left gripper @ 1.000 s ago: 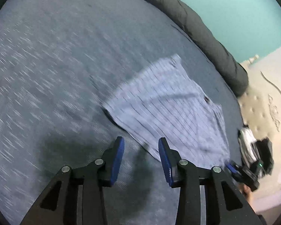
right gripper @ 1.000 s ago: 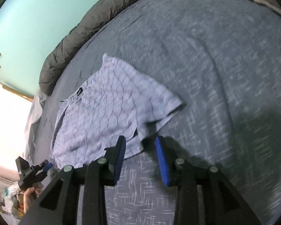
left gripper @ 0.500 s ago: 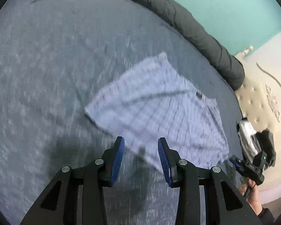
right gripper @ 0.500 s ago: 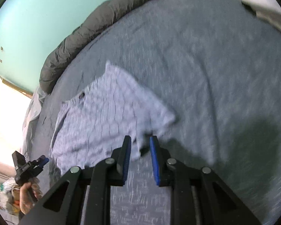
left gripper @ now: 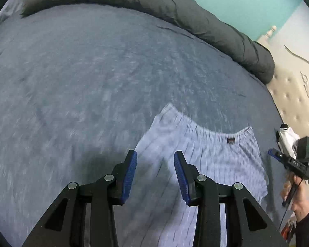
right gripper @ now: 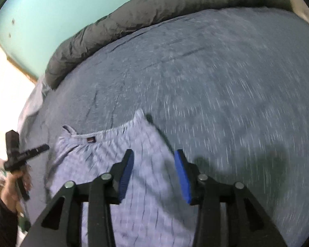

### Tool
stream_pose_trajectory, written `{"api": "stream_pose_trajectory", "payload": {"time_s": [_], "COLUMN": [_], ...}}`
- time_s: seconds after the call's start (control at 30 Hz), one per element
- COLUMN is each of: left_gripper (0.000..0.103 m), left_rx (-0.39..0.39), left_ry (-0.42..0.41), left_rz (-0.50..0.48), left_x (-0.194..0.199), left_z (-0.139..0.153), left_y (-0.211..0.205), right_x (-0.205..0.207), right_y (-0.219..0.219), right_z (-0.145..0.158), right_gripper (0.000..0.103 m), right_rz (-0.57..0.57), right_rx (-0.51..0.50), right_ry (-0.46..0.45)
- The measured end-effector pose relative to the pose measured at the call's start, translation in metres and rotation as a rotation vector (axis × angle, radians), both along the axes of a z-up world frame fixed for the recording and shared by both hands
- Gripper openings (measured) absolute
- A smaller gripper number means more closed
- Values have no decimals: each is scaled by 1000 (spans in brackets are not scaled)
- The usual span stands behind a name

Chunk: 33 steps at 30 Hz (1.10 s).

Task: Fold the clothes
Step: 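Grasp the waistband with both tools and pull it straight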

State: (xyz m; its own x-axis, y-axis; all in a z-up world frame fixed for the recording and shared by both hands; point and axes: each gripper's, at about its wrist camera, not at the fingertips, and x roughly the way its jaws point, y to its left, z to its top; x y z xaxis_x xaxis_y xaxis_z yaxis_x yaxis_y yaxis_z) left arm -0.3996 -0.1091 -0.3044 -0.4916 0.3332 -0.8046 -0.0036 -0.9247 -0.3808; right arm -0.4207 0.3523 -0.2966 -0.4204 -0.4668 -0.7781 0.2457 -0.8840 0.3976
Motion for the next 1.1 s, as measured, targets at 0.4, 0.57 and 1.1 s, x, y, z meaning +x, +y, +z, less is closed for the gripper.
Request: {"api": "stream_pose_trajectory", "payload": {"time_s": [0.4, 0.57, 1.1], "left_gripper": [41, 35, 7], "left_rx": [-55, -61, -116], "left_ry": [9, -7, 9], "left_rz": [-117, -136, -78], "left_x": [-52, -63, -84], "left_z": [-7, -16, -1], "left_y": [22, 24, 20], "right_x": [-54, -59, -65], "right_y": [-43, -46, -63], "right_z": [-21, -28, -16], "right_gripper": [46, 36, 6], "right_rz": [122, 139, 145], "right_rx": [72, 57, 101], "right_ry": [2, 15, 83]}}
